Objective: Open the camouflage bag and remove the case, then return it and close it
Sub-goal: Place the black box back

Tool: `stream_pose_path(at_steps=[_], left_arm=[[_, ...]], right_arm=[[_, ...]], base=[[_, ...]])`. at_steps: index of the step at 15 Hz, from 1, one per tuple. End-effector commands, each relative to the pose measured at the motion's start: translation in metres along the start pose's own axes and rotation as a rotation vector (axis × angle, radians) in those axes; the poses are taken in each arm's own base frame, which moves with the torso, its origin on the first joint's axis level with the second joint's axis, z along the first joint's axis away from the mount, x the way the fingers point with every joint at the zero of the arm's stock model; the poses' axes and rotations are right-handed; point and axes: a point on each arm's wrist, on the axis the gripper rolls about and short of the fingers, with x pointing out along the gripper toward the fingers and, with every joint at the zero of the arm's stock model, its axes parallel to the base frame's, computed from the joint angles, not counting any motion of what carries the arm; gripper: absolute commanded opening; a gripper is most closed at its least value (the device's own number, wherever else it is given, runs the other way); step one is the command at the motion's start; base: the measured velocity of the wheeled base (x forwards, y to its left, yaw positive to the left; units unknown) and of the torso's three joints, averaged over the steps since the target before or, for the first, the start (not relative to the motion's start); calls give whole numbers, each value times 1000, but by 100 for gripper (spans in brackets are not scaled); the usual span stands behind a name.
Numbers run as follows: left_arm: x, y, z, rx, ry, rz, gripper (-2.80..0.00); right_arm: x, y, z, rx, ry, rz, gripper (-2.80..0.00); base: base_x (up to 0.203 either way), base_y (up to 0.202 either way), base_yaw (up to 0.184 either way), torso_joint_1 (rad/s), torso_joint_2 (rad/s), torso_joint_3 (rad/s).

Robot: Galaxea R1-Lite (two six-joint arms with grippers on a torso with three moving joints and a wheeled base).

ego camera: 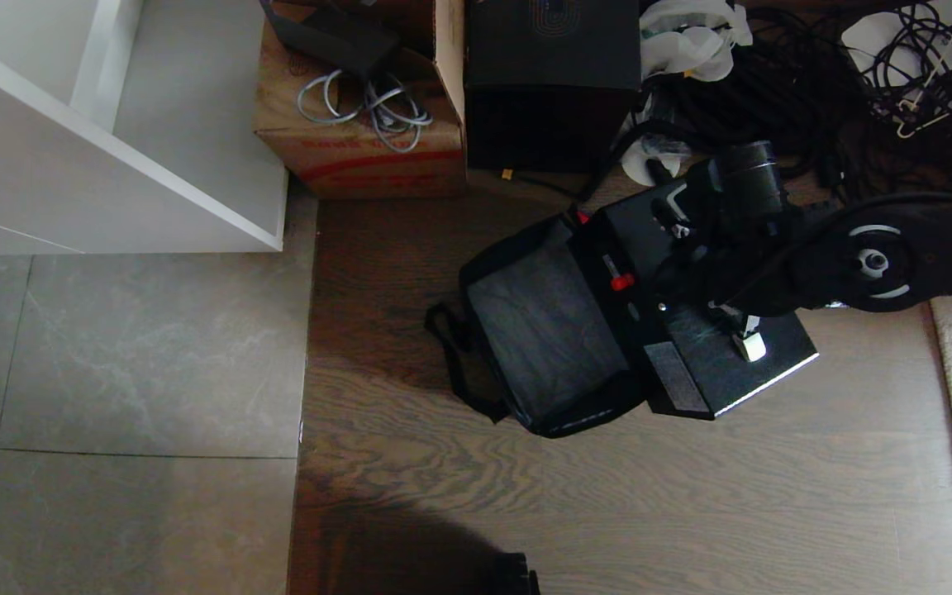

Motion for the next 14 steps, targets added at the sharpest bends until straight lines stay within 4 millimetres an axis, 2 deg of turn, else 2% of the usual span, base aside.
stream_pose_path(at_steps=[1,3,7,14], left_arm=[[0,0,0,0,1,0,-280],[0,0,0,-1,1,0,-280],[0,0,0,0,1,0,-280],[0,0,0,0,0,0,-280]], right_arm=[[-19,-5,8,4,-12,30,-280],[-33,-9,16,6,-26,54,-280],[-60,14,18,9,-55,133,-280],[-70,55,19,-8,-61,191,-280]], base=[[0,0,0,0,0,0],[0,0,0,0,0,0],[0,0,0,0,0,0],[0,0,0,0,0,0]])
